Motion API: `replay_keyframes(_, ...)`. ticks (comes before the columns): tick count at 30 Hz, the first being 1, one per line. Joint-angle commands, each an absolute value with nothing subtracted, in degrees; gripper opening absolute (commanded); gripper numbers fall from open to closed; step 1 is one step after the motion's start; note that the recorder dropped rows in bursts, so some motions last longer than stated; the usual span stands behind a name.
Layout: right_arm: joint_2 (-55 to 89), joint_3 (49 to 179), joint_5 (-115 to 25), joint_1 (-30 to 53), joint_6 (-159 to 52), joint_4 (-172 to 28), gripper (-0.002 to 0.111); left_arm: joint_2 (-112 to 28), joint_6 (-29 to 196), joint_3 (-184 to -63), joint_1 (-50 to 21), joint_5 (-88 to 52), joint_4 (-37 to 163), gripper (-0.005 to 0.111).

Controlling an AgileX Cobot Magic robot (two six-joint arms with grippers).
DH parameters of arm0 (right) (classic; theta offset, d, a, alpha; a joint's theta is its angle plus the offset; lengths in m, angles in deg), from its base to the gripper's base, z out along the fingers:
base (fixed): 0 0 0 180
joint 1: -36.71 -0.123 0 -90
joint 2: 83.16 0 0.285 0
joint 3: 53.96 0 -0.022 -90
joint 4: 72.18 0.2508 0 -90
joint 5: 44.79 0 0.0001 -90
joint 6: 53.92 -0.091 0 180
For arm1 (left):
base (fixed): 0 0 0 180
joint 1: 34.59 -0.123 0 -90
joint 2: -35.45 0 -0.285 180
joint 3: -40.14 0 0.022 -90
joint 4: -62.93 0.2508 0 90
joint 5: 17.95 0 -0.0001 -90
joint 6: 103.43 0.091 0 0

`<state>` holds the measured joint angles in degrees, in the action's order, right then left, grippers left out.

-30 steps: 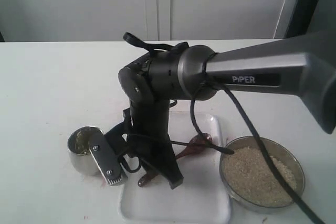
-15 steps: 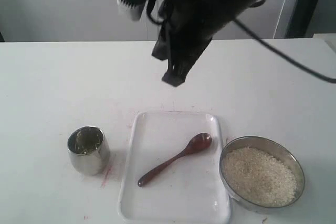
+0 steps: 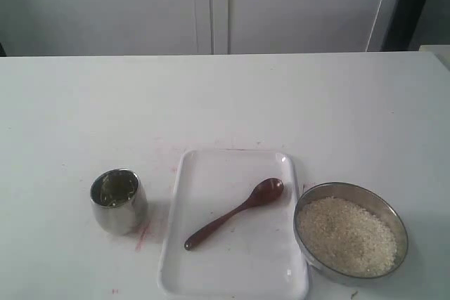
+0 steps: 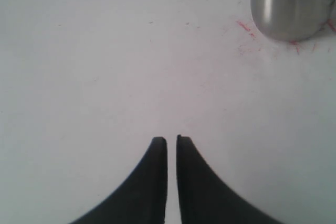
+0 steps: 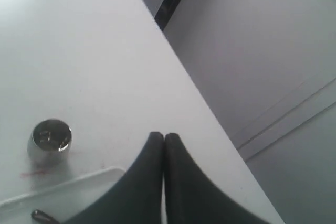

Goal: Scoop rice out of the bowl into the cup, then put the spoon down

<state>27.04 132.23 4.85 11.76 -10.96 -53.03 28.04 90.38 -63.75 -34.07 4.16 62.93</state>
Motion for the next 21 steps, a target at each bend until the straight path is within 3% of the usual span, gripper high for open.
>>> replay_keyframes(1,34.3,132.1,5.4,12.3,-17.8,-52.7,0.0,27.7,90.0,-63.2,-33.9,6.9,62.6,0.014)
replay_keyframes(12,48.8,129.9,10.6,12.3,-29.8,-56.6,0.0,27.7,90.0,-63.2,-33.9,6.9,62.6,0.014)
replay_keyframes(21,59.6,115.8,11.6,12.3,-34.8,-61.7,0.0,27.7,90.0,-63.2,-33.9,6.9,62.6,0.014)
